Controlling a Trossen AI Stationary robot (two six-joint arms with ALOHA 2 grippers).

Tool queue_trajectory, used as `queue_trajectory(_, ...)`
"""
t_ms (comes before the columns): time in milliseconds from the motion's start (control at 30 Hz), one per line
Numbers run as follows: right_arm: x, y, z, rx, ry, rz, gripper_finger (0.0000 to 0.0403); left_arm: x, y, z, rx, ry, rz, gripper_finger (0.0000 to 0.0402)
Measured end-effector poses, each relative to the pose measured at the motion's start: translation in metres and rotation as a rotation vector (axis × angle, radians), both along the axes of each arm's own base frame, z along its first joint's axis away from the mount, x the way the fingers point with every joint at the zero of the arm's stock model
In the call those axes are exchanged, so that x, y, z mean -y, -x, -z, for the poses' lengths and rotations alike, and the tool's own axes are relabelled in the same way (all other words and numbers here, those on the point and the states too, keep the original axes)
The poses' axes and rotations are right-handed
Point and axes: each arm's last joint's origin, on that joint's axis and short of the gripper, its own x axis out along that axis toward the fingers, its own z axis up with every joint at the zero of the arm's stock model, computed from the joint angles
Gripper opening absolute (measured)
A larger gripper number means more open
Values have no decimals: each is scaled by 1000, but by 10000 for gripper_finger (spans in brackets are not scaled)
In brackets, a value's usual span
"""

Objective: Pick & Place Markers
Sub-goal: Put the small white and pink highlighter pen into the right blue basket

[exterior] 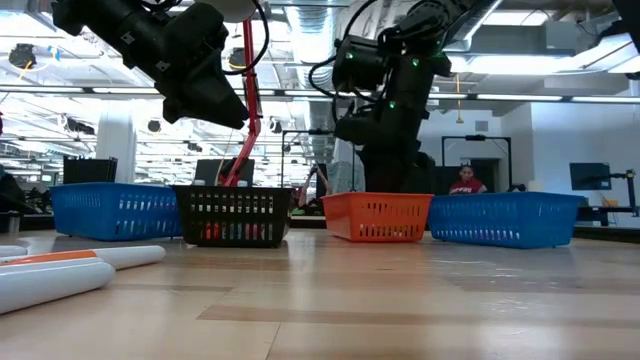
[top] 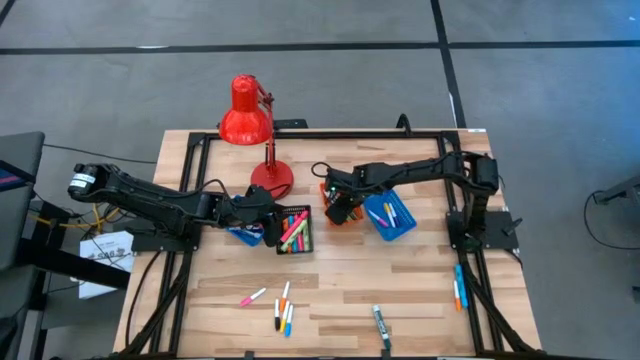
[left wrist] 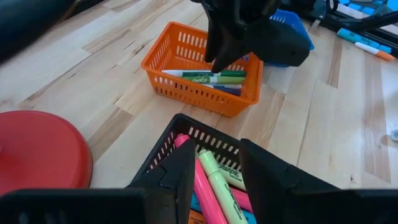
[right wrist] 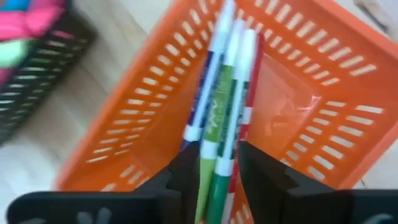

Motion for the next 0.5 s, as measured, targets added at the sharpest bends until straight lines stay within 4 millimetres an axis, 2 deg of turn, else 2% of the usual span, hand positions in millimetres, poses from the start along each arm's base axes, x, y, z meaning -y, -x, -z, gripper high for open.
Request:
queue_trajectory(167, -1, -10, -28, 24, -63, -47, 117, 0, 0, 0, 6, 1, 0, 121)
queue_trajectory(267, -6, -19, -54, 59, -47, -126, 118, 0, 0, -1, 7, 1, 0, 121)
queue_trajectory(400, -20, -29, -92, 117, -12, -229, 118, 0, 0, -1, 7, 1, 0, 121)
queue_trajectory(500, -35, -31, -113, 159, 22, -335, 118, 1, 0, -1, 6, 5, 7, 121)
